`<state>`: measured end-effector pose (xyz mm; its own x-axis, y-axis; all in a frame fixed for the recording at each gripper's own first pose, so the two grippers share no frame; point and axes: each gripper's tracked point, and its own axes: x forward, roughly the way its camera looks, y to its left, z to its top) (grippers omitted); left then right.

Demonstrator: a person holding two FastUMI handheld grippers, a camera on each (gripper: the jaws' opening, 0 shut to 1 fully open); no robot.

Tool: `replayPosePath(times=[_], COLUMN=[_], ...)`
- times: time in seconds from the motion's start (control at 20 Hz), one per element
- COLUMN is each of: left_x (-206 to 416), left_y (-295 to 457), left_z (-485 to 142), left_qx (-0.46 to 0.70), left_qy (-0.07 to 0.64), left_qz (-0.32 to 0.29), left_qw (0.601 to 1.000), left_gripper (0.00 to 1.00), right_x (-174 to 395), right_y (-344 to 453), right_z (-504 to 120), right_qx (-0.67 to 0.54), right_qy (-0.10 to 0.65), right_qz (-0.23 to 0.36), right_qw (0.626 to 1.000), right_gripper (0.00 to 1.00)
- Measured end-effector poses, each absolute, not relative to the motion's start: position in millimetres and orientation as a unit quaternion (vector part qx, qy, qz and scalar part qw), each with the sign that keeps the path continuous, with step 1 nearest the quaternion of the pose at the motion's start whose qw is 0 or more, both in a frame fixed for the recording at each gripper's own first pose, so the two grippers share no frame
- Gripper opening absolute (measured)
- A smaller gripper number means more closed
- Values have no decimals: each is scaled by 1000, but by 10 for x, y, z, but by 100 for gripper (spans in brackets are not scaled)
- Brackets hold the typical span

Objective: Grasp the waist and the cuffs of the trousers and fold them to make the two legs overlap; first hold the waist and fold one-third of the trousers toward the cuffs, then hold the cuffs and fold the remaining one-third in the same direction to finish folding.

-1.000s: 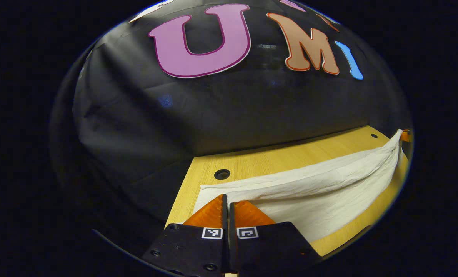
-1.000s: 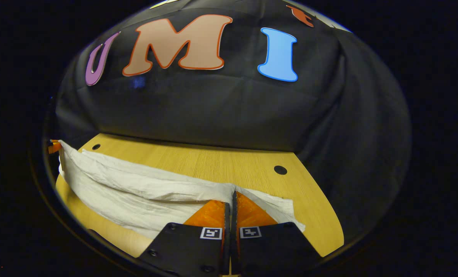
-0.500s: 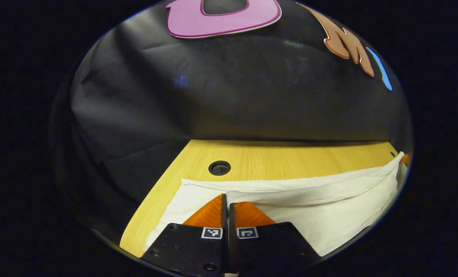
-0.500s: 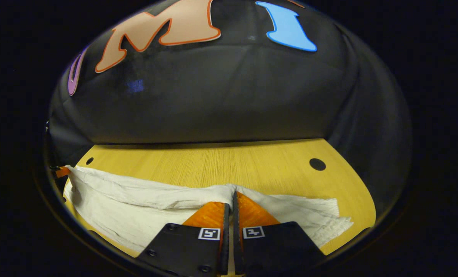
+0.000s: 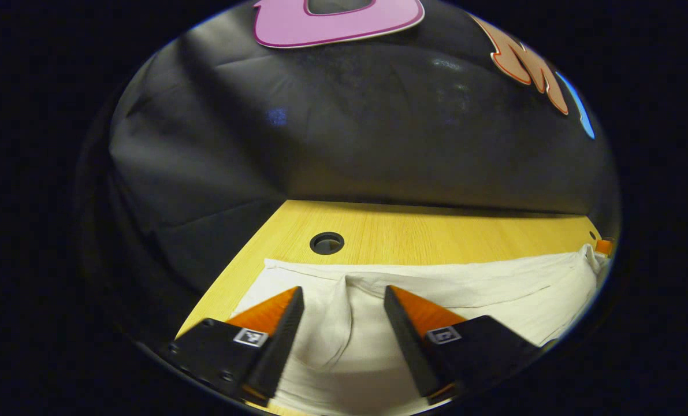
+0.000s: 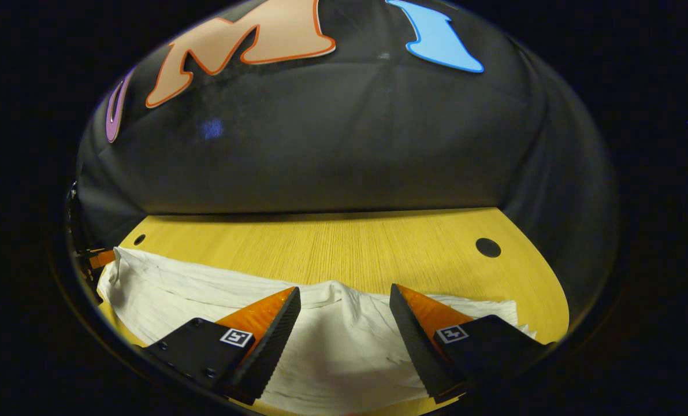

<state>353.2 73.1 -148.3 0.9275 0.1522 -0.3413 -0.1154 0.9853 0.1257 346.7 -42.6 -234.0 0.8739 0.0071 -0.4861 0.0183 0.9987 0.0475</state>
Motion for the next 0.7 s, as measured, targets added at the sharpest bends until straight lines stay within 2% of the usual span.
replayPosePath(times=[0.05, 0.15, 0.4, 0.65, 0.7], left_x=[3497, 3458, 3405, 3426, 3421], left_y=[692, 604, 556, 570, 582], left_z=[-1413, -1284, -1128, -1143, -1145], left_qx=[41, 13, 4, 13, 8], left_qy=[171, 160, 144, 142, 141], left_qz=[66, 55, 45, 53, 56], left_qw=[982, 985, 988, 988, 988], left_gripper=[99, 94, 94, 94, 94], right_x=[3432, 3334, 2891, 2434, 2380], right_y=[-507, -743, -1641, -2380, -2472], right_z=[-2249, -2087, -1880, -1998, -2033], right_qx=[30, 33, 50, 85, 92], right_qy=[246, 235, 226, 235, 237], right_qz=[-8, -23, -98, -158, -167], right_qw=[969, 971, 968, 955, 953], right_gripper=[99, 99, 99, 98, 95])
